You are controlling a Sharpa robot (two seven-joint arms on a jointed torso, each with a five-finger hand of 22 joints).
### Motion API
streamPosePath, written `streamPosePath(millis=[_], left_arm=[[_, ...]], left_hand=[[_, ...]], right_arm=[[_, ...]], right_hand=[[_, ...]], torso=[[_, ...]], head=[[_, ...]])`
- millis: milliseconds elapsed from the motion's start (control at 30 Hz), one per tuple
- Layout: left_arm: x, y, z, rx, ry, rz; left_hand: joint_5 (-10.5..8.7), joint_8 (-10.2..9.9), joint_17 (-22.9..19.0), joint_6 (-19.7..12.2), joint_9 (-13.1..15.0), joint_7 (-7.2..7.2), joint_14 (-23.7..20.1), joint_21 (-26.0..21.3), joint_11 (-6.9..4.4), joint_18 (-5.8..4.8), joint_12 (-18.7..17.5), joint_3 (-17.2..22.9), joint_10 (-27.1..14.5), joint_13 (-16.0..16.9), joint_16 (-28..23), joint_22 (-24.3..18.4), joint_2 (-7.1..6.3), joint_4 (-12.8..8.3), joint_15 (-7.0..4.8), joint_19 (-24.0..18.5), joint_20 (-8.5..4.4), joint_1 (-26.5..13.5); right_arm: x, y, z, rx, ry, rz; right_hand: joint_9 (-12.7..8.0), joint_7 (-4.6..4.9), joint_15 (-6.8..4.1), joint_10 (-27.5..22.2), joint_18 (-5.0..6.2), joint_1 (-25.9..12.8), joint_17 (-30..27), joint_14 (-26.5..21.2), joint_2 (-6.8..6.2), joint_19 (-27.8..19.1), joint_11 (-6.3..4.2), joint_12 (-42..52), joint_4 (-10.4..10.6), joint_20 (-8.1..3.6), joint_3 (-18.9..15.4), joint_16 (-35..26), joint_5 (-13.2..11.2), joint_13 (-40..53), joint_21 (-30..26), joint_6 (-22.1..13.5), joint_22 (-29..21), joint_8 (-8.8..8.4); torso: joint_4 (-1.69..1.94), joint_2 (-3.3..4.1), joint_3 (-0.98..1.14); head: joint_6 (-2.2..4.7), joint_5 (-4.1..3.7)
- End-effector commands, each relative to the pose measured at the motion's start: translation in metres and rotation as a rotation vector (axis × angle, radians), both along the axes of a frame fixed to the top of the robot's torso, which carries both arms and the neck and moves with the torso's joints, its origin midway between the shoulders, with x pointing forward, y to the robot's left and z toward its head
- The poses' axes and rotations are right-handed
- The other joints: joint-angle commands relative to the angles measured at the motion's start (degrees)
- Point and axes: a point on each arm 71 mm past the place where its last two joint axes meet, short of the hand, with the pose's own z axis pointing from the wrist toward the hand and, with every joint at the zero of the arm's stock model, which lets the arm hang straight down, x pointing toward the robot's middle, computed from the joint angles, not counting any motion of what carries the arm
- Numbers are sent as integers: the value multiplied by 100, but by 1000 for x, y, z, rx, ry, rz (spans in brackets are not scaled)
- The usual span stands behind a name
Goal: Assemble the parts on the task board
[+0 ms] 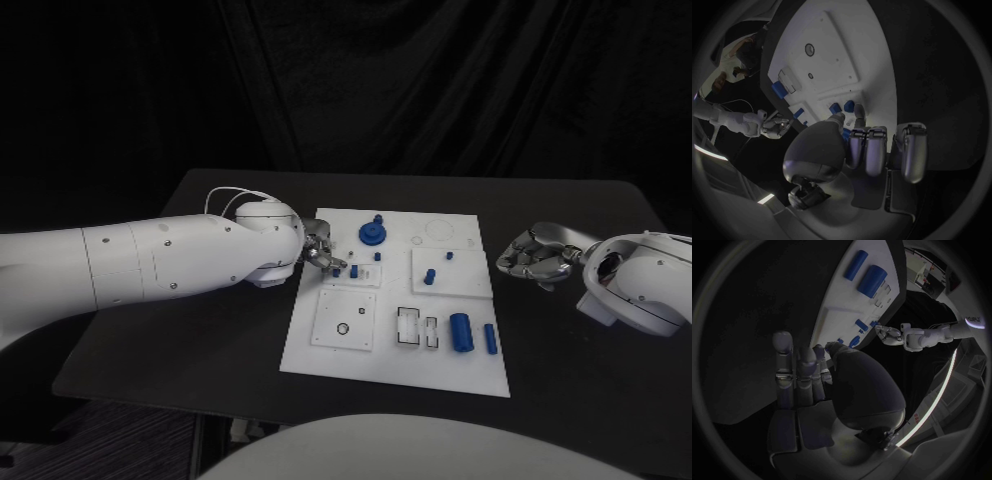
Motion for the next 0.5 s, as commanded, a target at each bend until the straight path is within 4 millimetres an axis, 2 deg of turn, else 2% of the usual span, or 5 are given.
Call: streamPosePath(millis=[33,233,500], left_arm=[[-1,-2,-2,12,19,-14],[-2,-1,-3,21,31,-17],[-2,-3,-4,19,30,-19]], left_hand=[[35,-27,1510,-5,-6,24,585,-34,-18,37,15,5,607,1506,15,1353,12,-21,-17,377,-9,64],[79,-46,1510,-7,-13,23,585,-59,-20,43,15,23,607,1506,15,1345,11,-30,-19,365,-10,96],[218,-84,1510,0,-28,22,585,-69,-22,45,15,62,607,1506,15,1342,-3,-40,-21,362,-12,157]], right_arm=[[-1,0,-1,-8,7,-2],[-1,-1,-1,-8,6,-3],[-1,0,-1,-7,5,-2]], right_hand=[[-9,17,-1,-35,103,44,-5,-35,-15,-31,8,-18,4,6,35,-20,31,-5,-19,-24,-9,-5],[-9,17,-1,-35,103,44,-5,-35,-15,-31,8,-18,4,6,35,-20,31,-5,-19,-24,-9,-5],[-10,17,-1,-47,104,46,-7,-39,-23,-35,7,-25,1,6,37,-22,32,-16,-32,-28,-10,-5]], torso=[[5,-3,4],[-8,-5,3],[1,-11,7]], head=[[-1,-1],[-1,7],[-1,0]])
